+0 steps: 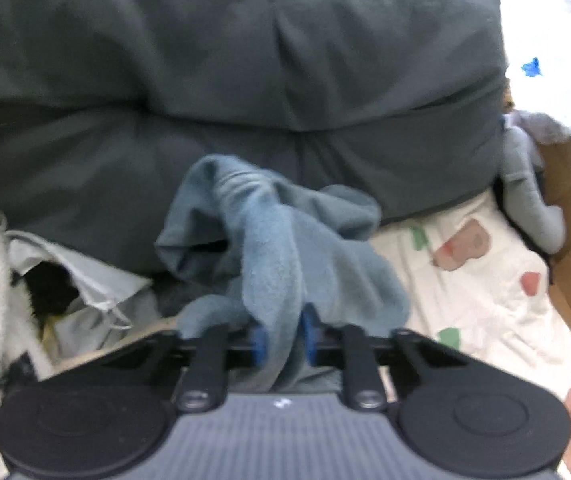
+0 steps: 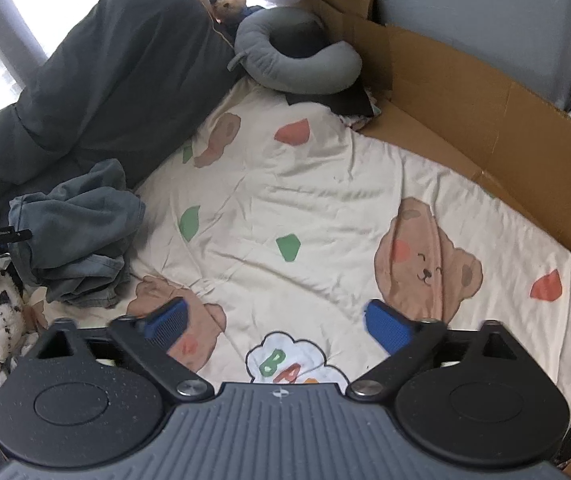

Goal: Fold clothes
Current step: 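Lift the jeans with the left tool while the right tool grasps another part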

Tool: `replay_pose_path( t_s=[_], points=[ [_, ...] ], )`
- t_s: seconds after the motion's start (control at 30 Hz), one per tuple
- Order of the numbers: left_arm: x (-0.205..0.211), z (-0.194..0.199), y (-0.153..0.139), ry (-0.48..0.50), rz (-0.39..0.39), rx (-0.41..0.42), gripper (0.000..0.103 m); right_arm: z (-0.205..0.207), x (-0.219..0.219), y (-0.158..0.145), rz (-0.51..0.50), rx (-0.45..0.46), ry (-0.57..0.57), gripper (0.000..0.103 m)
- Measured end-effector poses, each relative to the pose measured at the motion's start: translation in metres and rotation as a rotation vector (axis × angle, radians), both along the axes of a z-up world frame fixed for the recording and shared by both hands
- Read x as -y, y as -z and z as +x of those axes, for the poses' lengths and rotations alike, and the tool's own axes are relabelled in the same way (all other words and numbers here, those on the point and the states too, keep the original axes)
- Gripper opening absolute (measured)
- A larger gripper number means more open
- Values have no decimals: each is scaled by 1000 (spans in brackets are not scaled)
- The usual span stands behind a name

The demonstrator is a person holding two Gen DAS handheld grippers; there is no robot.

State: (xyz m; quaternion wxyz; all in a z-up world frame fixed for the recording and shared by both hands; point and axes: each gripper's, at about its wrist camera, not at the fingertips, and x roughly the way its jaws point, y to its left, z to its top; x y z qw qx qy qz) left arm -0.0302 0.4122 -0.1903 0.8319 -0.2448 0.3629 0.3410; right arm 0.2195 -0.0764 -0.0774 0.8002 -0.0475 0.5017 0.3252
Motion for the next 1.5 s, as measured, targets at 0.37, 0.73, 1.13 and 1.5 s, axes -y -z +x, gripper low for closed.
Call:
replay_pose_path(
  t_s=[0.37,0.73,1.13,1.5],
  points=[
    [72,20,-29,197,-62,121,5,-5,-14,-5,67,-31,-31,85],
    [145,44,-35,341,-207,212,4,-30,-61,-9,92,-39,-168,85],
    [203,60,-27,459,-276,231,4,-53,-104,9,120,-77,-318,85],
    [215,60,-26,501,-303,250,4,-55,-131,47,210,-177,-350,73]
  ],
)
